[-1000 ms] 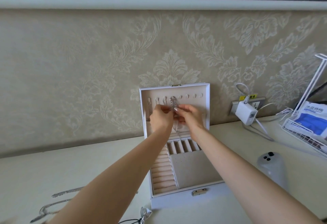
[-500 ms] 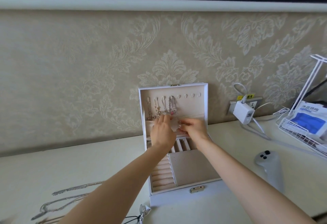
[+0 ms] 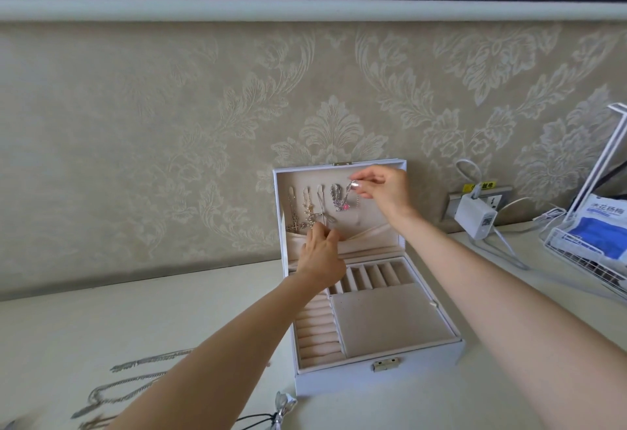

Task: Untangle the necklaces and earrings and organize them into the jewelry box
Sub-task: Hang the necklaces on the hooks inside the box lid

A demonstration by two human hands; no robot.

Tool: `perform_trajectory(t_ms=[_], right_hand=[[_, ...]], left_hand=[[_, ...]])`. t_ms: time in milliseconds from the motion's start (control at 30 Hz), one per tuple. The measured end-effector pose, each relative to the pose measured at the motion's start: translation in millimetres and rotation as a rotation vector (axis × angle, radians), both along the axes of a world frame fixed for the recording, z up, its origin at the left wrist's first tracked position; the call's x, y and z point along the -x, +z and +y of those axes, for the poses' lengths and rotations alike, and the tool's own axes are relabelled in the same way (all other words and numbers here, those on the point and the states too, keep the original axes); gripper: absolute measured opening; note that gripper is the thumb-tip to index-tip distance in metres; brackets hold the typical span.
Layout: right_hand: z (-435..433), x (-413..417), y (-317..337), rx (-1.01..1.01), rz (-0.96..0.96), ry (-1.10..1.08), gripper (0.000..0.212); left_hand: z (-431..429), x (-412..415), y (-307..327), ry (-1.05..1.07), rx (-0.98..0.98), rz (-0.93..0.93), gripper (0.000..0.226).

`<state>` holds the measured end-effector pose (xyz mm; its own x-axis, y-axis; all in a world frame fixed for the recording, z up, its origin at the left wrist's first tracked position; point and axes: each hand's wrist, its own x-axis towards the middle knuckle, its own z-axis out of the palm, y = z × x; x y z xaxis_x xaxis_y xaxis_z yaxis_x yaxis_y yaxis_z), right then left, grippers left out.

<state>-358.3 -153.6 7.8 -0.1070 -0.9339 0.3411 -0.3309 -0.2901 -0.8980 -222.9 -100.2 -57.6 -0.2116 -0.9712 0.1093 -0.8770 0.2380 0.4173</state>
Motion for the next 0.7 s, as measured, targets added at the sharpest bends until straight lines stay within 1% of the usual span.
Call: perform_trajectory(t_ms=[67,200,300,400,500,600,700], right_hand=[[-1,-1,-1,0.0,0.097,0.007,0.03],[0,-2,-17,-0.052,0.363,-0.02,0.021],[4,1,-30,-0.075,0.451,-0.059,0.021],[12,3,-39,-0.065,0.453,-0.085,0.022],[26,1,-46,-0.052,0.462,-0.072,0.022],[43,-9,-49,-0.055,0.435,-0.038,0.023],[59,-22,-48,-0.07,0.401,0.018,0.02]], left_hand=[[0,0,0,-0.005,-0.008,0.017,0.047],[0,-1,0,-0.012,-0.023,0.047,0.05],[-1,-1,1,-0.012,-0.029,0.038,0.051],[1,-4,2,-0.021,0.008,0.063,0.05],[11,-13,6,0.012,0.159,0.201,0.037],[29,-30,12,0.164,0.334,0.298,0.023],[46,-55,13,0.322,0.429,0.351,0.012]])
